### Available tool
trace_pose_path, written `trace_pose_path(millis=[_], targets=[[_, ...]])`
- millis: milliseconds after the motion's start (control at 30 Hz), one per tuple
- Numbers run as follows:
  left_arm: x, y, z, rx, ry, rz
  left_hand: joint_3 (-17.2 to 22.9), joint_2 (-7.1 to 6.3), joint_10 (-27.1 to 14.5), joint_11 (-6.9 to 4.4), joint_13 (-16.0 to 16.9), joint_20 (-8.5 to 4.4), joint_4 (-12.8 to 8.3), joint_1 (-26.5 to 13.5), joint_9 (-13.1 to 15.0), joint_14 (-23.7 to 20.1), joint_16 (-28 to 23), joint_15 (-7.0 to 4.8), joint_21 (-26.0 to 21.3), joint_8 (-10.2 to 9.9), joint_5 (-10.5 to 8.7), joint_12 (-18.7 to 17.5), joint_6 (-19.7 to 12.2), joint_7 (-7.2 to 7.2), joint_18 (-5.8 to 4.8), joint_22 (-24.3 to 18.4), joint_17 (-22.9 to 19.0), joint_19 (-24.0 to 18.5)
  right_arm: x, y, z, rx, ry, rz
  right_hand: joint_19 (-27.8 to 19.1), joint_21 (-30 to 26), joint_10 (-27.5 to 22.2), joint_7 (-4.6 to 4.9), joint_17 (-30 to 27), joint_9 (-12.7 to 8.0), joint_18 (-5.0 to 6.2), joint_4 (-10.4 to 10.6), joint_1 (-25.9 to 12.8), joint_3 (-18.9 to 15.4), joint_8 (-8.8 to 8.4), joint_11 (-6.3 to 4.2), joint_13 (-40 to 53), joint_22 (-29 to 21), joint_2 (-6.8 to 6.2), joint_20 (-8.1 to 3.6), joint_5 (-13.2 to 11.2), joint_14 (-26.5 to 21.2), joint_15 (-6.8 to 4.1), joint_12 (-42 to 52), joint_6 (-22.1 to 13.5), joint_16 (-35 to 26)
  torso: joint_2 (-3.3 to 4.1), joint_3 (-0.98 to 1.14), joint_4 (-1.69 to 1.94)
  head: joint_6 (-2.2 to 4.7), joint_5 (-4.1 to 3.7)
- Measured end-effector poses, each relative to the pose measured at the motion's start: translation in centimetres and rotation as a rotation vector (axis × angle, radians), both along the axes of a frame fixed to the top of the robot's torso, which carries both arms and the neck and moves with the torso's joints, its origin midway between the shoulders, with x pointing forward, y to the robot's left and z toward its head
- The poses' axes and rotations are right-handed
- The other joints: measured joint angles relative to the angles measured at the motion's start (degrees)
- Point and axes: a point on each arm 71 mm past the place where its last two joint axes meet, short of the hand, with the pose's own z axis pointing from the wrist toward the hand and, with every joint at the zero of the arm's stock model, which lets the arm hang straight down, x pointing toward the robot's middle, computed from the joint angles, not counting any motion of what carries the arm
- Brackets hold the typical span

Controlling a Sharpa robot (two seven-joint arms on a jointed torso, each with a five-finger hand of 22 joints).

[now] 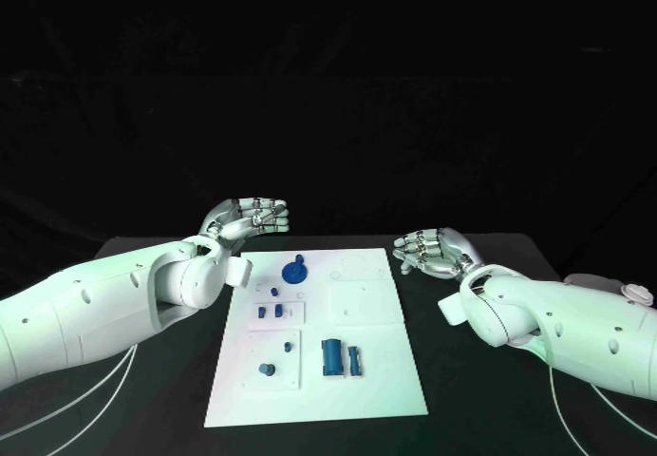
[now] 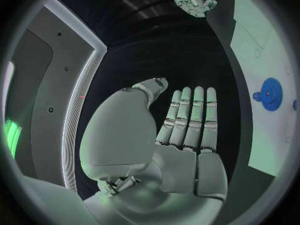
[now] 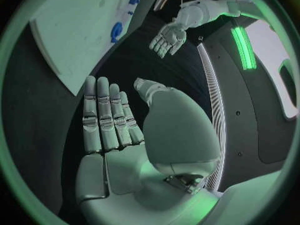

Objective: Assemble the parts on the task board

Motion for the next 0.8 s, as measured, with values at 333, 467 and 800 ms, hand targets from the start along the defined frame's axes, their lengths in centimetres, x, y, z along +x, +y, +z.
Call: trace_pose_path(millis=[333,467,800], targets=[[1.3,0.0,-1.5,-0.035,-0.019,0.085,-2.15,0.54,-1.25,0.36,0.0,0.72,0.07,0.54,-0.88,-2.4,-10.05,0.96,-9.32,-1.86,0.0,-7.05,-0.8,-0.8,-0.93,-6.66,-2.72,0.28,3.4,0.0,-0.2,0.143,-0.001,-0.051,0.8,-5.52,2.62,0.46,-7.86,-2.94,0.0,-2.63,-1.2,0.37,-3.41,0.99,-14.57,-14.29,1.42,1.4,-0.54,0.53,1.53,-6.37,1.57,-11.71,-1.46,0.16,-0.41,2.38,0.76],[1.4,0.0,-1.7,-0.038,-0.019,0.096,-7.66,3.28,-11.67,-1.73,-0.76,-2.53,-1.81,-3.74,-3.1,-10.43,-14.59,-1.07,-12.51,-5.38,-3.61,-9.13,-10.23,-2.81,-2.79,-8.87,-3.74,-6.58,3.7,0.1,-0.2,0.158,0.0,-0.049,-2.2,-6.35,-0.07,-1.69,-12.38,-7.76,-1.06,-5.12,-5.76,-5.1,-6.27,-0.98,-19.01,-23.48,4.17,-0.62,-2.32,-1.94,0.24,-7.58,-7.6,-16.12,-1.71,0.29,-0.45,2.68,0.95],[-0.5,-1.6,-2.2,-0.055,0.006,0.082,-24.03,11.3,-46.05,-8.51,-3.08,-13.35,-8.23,-39.5,-9.84,-37.47,-27.51,-7.41,-21.02,-15.8,-15.07,-14.38,-40.3,-9.35,-8.06,-14.67,-6.67,-31.36,1.8,1.7,0.4,0.224,0.012,-0.049,-45.71,-8.51,-44.2,-9.26,-22.88,-21.31,-7.59,-11.0,-45.28,-22.77,-13.78,-6.66,-25.87,-43.73,9.79,-8.71,-8.13,-45.13,-3.84,-9.91,-39.71,-26.19,-2.48,0.63,1.43,4.04,-0.22]])
